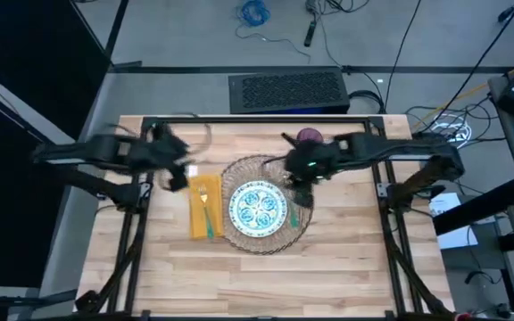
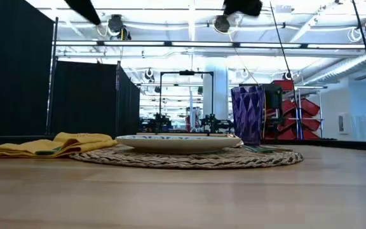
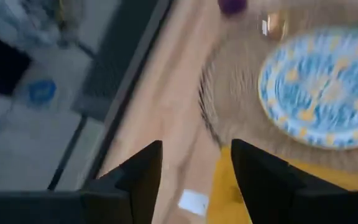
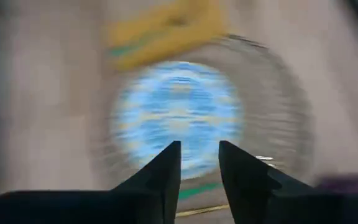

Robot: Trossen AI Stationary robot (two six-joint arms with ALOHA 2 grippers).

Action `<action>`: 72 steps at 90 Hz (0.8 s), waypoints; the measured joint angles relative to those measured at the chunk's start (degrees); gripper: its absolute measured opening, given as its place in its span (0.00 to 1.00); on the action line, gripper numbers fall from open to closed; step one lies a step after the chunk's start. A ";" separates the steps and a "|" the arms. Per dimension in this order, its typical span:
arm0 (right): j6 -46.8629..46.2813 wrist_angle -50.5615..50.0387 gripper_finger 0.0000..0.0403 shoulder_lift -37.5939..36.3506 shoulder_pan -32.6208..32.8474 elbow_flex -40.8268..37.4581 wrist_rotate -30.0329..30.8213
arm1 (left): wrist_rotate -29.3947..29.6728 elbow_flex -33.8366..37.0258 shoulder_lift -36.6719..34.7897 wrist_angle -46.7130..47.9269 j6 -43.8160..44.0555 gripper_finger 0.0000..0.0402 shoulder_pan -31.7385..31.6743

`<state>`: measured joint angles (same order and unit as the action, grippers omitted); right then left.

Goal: Set table place
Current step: Return to Home Position

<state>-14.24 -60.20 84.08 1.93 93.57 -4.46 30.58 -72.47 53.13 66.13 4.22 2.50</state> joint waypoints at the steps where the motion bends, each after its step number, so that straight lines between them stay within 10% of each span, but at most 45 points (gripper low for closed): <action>1: 0.08 -0.55 0.25 -0.60 0.15 0.36 -0.90 | 0.29 -0.42 -0.93 0.37 -0.16 0.44 0.09; 14: 0.12 -5.52 0.26 -9.62 2.96 2.70 -3.03 | 0.70 -3.14 -13.14 2.07 -0.92 0.44 0.75; 36: -6.21 -12.30 0.25 -24.08 9.84 -2.14 18.68 | -7.95 2.58 -32.64 0.73 5.69 0.44 0.75; 72: -15.98 13.40 0.24 -51.48 19.35 -37.33 19.38 | -20.01 30.70 -51.97 -20.50 4.15 0.44 0.13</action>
<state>-30.21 -46.80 32.60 21.28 56.23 14.92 10.56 -41.77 1.17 45.63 8.37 2.63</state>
